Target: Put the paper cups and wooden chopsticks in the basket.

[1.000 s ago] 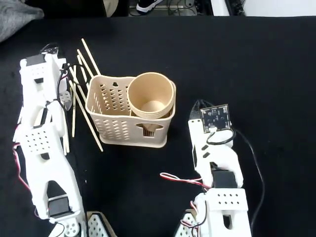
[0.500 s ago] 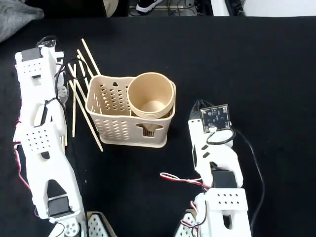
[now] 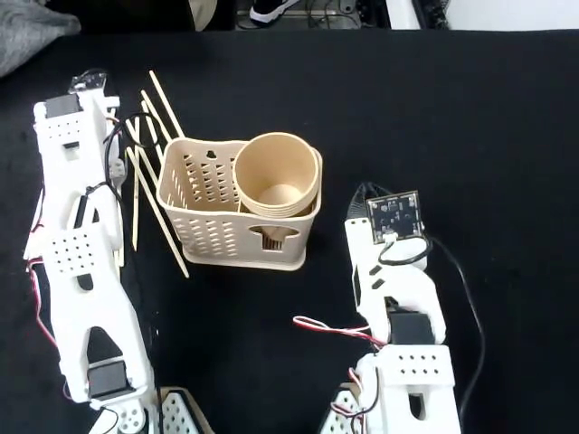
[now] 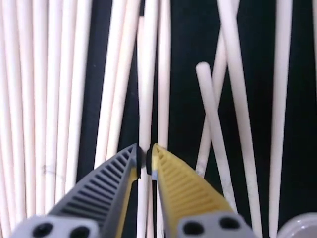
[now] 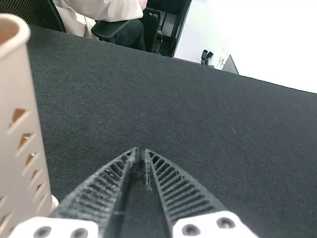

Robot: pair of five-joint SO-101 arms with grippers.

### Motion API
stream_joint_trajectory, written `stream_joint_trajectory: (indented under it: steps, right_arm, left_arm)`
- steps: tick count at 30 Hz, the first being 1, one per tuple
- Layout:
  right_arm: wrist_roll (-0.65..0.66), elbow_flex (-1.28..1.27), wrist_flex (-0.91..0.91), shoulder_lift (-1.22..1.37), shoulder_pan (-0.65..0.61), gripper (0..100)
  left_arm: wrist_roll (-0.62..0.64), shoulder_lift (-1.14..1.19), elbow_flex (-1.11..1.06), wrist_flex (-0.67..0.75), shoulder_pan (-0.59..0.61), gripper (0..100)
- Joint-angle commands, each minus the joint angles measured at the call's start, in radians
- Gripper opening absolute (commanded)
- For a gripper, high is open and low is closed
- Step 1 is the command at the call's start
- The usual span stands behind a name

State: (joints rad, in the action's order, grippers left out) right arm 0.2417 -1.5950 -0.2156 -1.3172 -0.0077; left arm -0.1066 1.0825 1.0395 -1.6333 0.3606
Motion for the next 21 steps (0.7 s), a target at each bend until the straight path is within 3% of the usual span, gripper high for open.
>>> stream_joint_trajectory:
  steps: [1, 7, 17, 21]
  right_arm:
    - [0.002, 0.004, 0.002, -0.001, 0.012, 1.1]
    - [0.002, 0.004, 0.002, -0.001, 0.012, 1.1]
    - [0.002, 0.004, 0.0, -0.001, 0.012, 1.1]
    - [0.002, 0.004, 0.0, -0.001, 0.012, 1.1]
  left_arm:
    - [-0.005, 0.028, 0.042, 0.002, 0.015, 3]
    - [-0.005, 0.038, 0.074, -0.086, 0.012, 3]
    - [-0.005, 0.057, 0.064, -0.11, 0.012, 3]
    - [-0.005, 0.054, 0.054, -0.126, 0.016, 13]
